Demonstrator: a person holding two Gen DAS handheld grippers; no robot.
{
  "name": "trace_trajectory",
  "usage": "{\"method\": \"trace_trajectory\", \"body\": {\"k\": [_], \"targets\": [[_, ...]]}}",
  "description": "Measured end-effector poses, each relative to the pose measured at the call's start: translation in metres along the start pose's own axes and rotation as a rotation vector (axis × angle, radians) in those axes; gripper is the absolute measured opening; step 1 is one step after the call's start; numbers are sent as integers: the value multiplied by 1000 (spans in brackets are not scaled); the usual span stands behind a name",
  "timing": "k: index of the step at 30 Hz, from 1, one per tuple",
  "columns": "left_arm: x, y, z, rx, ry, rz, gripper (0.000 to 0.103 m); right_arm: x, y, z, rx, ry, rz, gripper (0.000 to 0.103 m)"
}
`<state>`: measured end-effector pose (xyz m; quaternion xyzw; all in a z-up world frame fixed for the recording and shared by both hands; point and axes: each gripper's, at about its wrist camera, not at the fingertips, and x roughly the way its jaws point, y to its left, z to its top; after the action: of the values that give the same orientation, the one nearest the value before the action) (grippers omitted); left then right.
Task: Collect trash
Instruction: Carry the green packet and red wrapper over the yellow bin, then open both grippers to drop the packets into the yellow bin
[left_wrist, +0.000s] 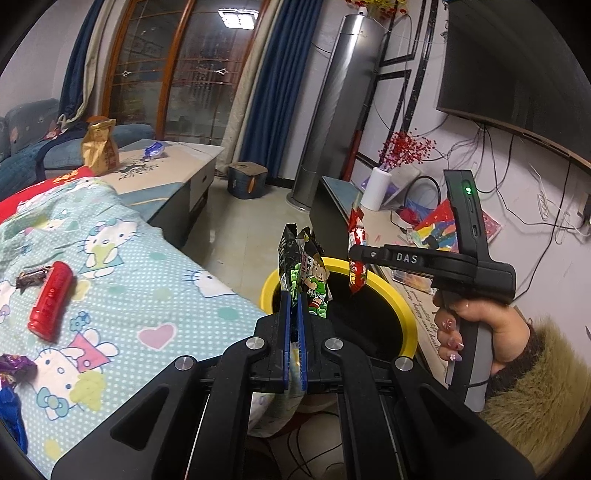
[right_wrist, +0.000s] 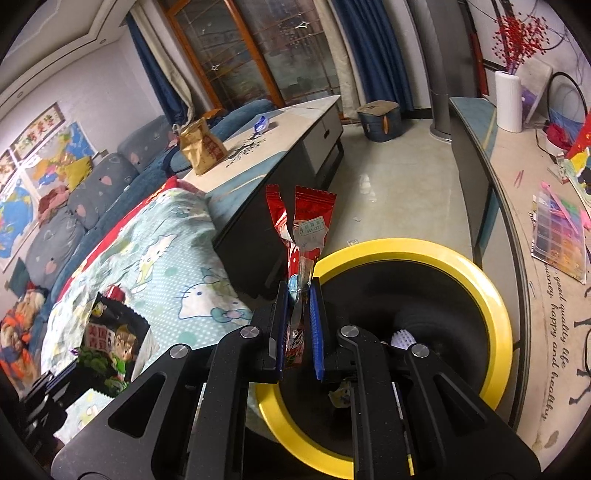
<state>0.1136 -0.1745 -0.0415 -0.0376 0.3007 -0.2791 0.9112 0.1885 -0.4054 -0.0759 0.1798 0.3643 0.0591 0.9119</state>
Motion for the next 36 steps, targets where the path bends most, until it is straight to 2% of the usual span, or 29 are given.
{"method": "trace_trajectory", "body": {"k": [36], "targets": [[85,-43,-20,96,155,-73,4,15,-72,-15,124,68,-105,7]]}}
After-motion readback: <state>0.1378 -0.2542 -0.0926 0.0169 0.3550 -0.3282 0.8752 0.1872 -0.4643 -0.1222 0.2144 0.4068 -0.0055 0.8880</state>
